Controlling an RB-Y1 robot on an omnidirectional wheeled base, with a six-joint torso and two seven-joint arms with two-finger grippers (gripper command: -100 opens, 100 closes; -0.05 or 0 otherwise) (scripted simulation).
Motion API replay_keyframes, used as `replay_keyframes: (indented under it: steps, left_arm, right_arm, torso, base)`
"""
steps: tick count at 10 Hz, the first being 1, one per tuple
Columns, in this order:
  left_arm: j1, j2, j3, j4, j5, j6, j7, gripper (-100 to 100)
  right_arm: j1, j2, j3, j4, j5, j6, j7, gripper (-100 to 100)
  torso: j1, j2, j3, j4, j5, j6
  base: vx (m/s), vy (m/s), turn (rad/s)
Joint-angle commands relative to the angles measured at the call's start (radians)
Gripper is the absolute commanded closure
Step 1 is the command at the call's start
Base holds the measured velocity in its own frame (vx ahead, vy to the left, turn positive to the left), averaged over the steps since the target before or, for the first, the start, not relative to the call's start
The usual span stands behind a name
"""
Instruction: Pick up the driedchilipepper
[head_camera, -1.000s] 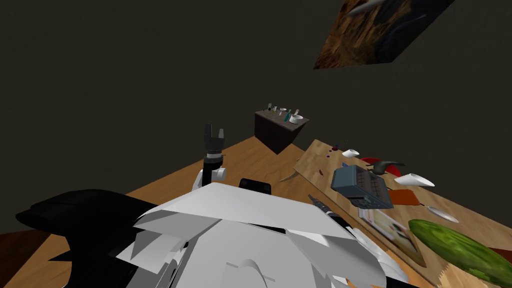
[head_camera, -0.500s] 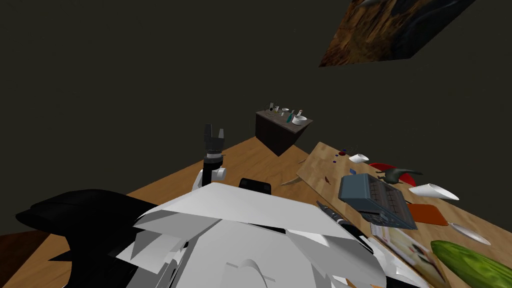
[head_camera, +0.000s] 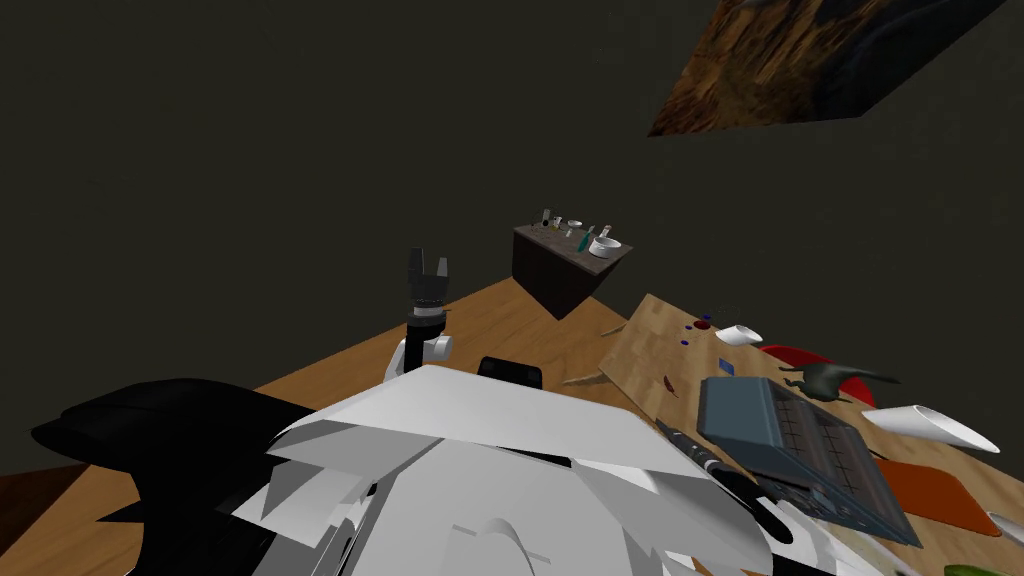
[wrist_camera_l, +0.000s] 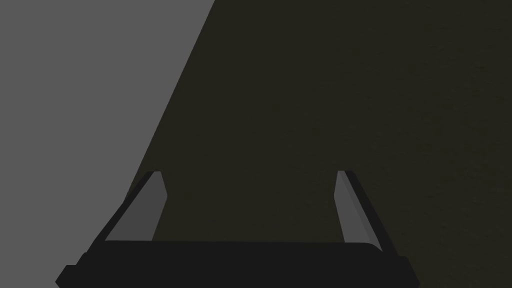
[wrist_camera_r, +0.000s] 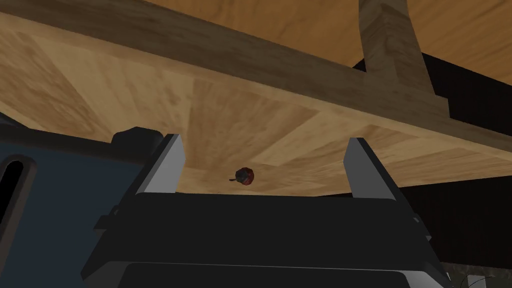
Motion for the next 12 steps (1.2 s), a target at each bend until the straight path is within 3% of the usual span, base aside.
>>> replay_keyframes:
  steps: [1,2,3,7,8,9,10,11,12]
  left_arm:
    - [0.0,0.0,0.0,0.0,0.0,0.0,0.0,0]
    - [0.0,0.0,0.0,0.0,0.0,0.0,0.0,0]
    - [0.0,0.0,0.0,0.0,0.0,0.0,0.0,0]
    - [0.0,0.0,0.0,0.0,0.0,0.0,0.0,0]
    - [0.0,0.0,0.0,0.0,0.0,0.0,0.0,0]
    - [0.0,0.0,0.0,0.0,0.0,0.0,0.0,0]
    - [0.0,0.0,0.0,0.0,0.0,0.0,0.0,0]
    - [-0.001,0.0,0.0,0.0,0.0,0.0,0.0,0]
    - [-0.001,0.0,0.0,0.0,0.0,0.0,0.0,0]
  right_arm:
    - [0.012,-0.017,0.007,0.016,0.005,0.01,-0.005,-100]
    - [0.012,-0.017,0.007,0.016,0.005,0.01,-0.005,-100]
    - [0.007,-0.029,0.03,0.074,0.017,-0.003,-0.015,-100]
    - [-0.001,-0.031,0.053,0.125,0.028,-0.013,-0.026,-100]
    - [0.004,-0.036,0.05,0.108,0.025,-0.009,-0.028,-100]
    - [0.004,-0.037,0.051,0.107,0.026,-0.008,-0.029,0]
    - [-0.022,-0.028,0.061,0.13,0.076,0.004,-0.079,-100]
    - [-0.022,-0.028,0.061,0.13,0.076,0.004,-0.101,-100]
    - [-0.048,-0.019,0.071,0.154,0.12,0.016,-0.13,-100]
  torso:
    - [0.0,0.0,0.0,0.0,0.0,0.0]
    - [-0.002,0.001,0.0,0.0,0.0,0.0]
    - [-0.002,0.004,0.002,0.001,0.0,0.0]
    - [-0.006,-0.002,-0.001,0.0,-0.001,0.0]
    - [-0.005,0.001,0.0,0.0,-0.001,0.0]
    - [-0.001,0.006,0.003,0.001,-0.001,0.001]
    - [0.001,0.011,0.006,0.002,0.0,0.001]
    - [0.0,0.017,0.009,0.003,0.0,-0.001]
    - [0.0,0.02,0.011,0.004,0.0,0.001]
  base:
    - [0.187,-0.04,0.068]
    - [0.141,-0.054,0.039]
    - [0.238,-0.068,0.125]
    - [0.226,-0.088,0.062]
    - [0.078,-0.034,0.019]
    - [0.016,-0.008,0.002]
    - [-0.079,-0.024,0.262]
    - [-0.117,-0.028,0.12]
    - [-0.15,-0.019,0.16]
